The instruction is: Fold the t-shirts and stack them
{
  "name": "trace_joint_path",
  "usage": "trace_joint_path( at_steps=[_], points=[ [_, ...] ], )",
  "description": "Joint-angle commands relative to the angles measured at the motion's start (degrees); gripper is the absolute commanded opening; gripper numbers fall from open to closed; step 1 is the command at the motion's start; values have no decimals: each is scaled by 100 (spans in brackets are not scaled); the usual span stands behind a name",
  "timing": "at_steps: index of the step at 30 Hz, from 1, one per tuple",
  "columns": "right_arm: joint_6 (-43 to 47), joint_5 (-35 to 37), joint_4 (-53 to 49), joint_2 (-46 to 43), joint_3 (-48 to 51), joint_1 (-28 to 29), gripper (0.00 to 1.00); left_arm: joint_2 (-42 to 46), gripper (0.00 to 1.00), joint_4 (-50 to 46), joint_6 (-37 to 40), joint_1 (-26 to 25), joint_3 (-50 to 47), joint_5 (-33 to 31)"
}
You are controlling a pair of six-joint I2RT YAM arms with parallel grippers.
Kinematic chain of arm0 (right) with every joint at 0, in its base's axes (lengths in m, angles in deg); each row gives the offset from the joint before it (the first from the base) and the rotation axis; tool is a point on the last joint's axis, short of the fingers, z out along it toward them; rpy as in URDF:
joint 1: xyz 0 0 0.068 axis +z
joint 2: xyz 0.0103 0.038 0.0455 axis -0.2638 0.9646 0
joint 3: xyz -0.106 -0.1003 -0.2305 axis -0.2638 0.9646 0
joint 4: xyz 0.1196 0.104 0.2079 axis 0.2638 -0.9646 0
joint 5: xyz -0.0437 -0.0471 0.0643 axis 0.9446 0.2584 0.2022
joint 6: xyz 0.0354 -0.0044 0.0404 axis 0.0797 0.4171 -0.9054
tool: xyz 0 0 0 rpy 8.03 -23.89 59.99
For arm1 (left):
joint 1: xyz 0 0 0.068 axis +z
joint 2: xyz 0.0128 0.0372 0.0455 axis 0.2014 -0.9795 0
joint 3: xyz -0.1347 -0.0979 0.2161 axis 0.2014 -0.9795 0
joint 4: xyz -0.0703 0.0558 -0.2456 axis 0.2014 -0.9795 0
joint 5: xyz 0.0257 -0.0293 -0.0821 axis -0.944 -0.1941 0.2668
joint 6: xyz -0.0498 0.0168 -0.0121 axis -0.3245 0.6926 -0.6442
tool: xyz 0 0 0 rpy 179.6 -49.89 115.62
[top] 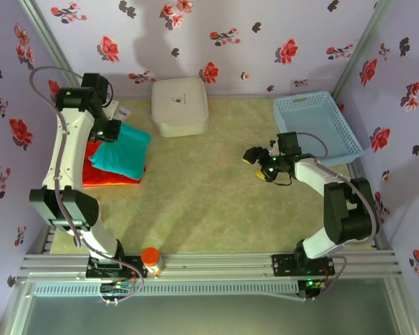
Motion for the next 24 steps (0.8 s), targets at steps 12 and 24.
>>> trace_joint_path(
  at_steps=[12,24],
  points=[
    [189,-165,-199,-128,-21,-19,82,-3,0,864,155,957,-475,-532],
    [308,-169,-259,-275,153,-37,82,-318,0,1341,-18,1327,-1082,-762]
  ],
)
